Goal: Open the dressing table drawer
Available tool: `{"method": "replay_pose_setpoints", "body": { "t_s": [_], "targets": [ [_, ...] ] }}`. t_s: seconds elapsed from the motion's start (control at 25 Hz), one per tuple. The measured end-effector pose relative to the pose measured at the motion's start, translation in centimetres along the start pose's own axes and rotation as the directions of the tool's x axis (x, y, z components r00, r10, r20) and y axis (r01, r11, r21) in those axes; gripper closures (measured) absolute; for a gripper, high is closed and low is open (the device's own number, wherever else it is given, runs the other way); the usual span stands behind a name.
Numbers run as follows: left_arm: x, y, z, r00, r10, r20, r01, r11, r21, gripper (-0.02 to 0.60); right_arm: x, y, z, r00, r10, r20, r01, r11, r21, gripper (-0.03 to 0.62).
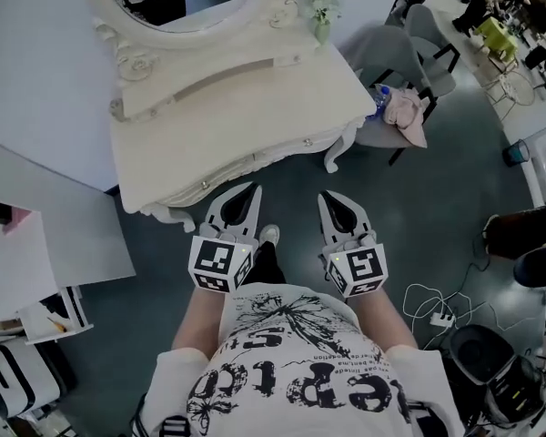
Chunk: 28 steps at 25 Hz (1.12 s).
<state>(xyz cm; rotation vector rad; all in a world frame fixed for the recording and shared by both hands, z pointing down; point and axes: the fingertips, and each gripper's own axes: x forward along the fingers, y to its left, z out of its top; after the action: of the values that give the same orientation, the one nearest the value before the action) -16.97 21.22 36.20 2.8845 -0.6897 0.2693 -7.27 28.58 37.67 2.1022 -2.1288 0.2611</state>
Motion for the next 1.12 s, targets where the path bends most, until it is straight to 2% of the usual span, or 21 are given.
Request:
{"method": "replay_pose_setpoints", "body": {
  "t_s": [0.36, 0.48, 0.64, 0.92, 1.12],
  "targets": [
    [11.2, 11.6, 5.2, 1.000, -0.013, 0.019, 0.012, 0.999, 0.031, 0.563, 15.2, -6.1, 3.7, 0.998, -0.056, -0.026, 0.055, 0.998, -0.025, 0.577],
    [13.8, 14.3, 6.2, 1.000, 0.004, 0.010, -0.004, 0.999, 0.042, 0.563, 18.6, -8.1, 4.6, 0.997, -0.069, -0.030, 0.069, 0.997, -0.022, 0.576],
    [16.7, 16.5, 6.2, 1.000, 0.027, -0.009, -0.027, 0.999, 0.020, 0.563, 22.4, -10.5, 4.8, 0.997, -0.050, -0.050, 0.049, 0.999, -0.021, 0.577],
    [21.3, 19.7, 4.8, 0.987, 0.156, -0.036, -0.157, 0.987, -0.024, 0.563, 29.5, -14.7, 3.4, 0.992, 0.050, -0.113, -0.052, 0.999, -0.014, 0.576],
    [26.0, 21.9, 4.3, 0.965, 0.263, -0.024, -0.264, 0.958, -0.109, 0.563, 34.5, -19.1, 2.9, 0.978, 0.133, -0.161, -0.137, 0.990, -0.019, 0.576]
  ]
}}
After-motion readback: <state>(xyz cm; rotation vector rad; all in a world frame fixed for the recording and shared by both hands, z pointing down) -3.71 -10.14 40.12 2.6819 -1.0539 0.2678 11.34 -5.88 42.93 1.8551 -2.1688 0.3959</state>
